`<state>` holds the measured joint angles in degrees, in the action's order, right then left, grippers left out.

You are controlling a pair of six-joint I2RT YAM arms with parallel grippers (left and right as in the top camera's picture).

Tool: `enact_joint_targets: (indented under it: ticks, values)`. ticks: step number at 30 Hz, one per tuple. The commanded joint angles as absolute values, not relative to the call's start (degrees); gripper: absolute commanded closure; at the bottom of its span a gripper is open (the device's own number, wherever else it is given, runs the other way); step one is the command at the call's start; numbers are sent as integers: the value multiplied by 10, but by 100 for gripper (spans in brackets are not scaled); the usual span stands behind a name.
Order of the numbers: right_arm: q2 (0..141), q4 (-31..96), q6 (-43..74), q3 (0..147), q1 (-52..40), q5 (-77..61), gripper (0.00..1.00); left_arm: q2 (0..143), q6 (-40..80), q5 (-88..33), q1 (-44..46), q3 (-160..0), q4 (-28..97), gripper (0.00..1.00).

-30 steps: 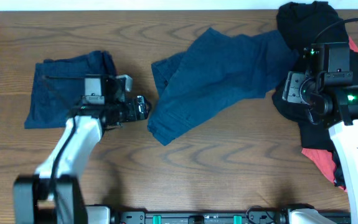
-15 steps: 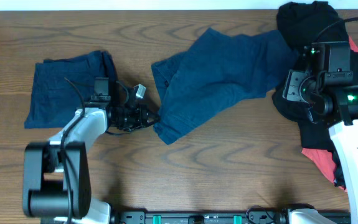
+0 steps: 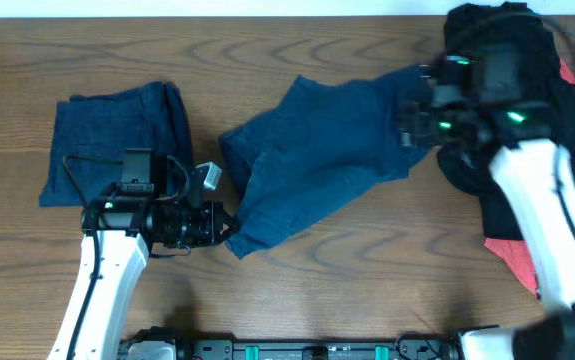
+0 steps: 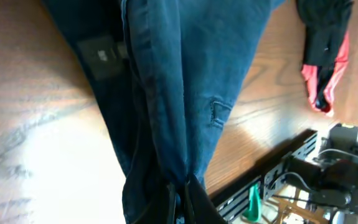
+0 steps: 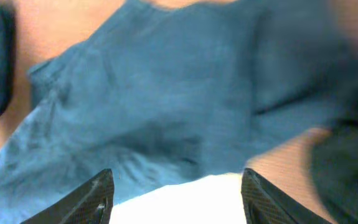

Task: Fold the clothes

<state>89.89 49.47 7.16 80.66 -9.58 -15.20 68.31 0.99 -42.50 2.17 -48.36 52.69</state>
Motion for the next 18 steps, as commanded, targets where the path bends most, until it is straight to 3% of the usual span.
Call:
enact_joint_targets:
  ticks: [1,10,18]
  values:
    - [967,498,68,867,-152,-202,32,682,-4,-404,42,-484,539,94]
    - [1197,445,85,1103,-235,-91,28,686,-3,-383,99,-441,527,94]
    - [1348,349,128,1152,-264,-84,30,686,-2,-351,101,-441,513,94]
